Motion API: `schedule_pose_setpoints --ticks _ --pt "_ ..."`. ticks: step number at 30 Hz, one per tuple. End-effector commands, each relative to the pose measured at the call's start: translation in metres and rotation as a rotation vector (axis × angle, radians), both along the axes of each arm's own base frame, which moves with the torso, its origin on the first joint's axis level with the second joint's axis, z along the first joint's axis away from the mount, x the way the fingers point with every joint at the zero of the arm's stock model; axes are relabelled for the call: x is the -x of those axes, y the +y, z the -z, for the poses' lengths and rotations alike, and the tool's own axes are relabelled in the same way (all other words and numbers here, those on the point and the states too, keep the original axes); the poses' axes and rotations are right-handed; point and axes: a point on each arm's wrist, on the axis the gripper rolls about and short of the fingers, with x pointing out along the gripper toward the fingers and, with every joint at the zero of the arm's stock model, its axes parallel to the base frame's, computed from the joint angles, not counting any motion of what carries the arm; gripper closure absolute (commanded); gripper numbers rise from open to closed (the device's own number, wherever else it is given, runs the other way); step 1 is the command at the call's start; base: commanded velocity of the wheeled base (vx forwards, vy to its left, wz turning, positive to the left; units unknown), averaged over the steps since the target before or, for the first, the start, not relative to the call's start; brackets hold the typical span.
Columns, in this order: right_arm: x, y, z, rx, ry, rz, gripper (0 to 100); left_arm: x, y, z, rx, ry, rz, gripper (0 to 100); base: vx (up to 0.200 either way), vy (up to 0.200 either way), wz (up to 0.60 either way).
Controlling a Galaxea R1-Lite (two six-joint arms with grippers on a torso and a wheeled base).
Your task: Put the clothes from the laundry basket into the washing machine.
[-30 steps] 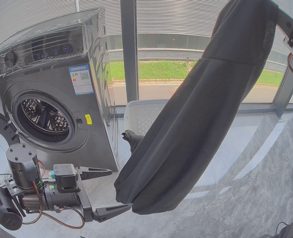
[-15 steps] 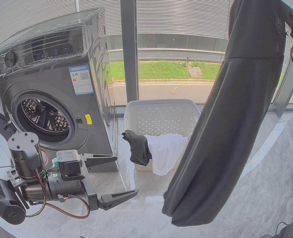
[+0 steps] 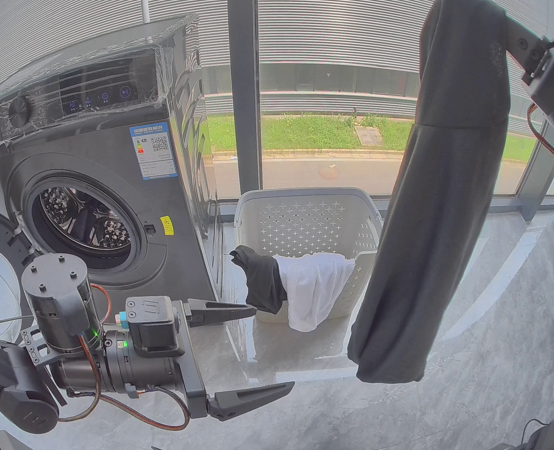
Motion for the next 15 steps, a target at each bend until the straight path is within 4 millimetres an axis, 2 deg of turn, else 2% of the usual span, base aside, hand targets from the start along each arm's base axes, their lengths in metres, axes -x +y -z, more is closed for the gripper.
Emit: schedule_pose_setpoints --ticks 1,6,15 --pt "-0.013 0.009 0.009 0.020 0.042 0.038 100 0.001 -0.006 0.003 -0.008 0.010 0.026 0 0.000 0.000 0.00" --pt "-0.019 0.015 0.008 0.019 0.045 0.045 100 0.004 -0.019 0.015 -0.041 0.044 0.073 0 0.000 0.000 0.00" --pt "-0.027 0.022 -0.008 -0.020 0.014 0.058 100 0.012 -0.038 0.033 -0.094 0.090 0.156 0 0.000 0.000 0.00"
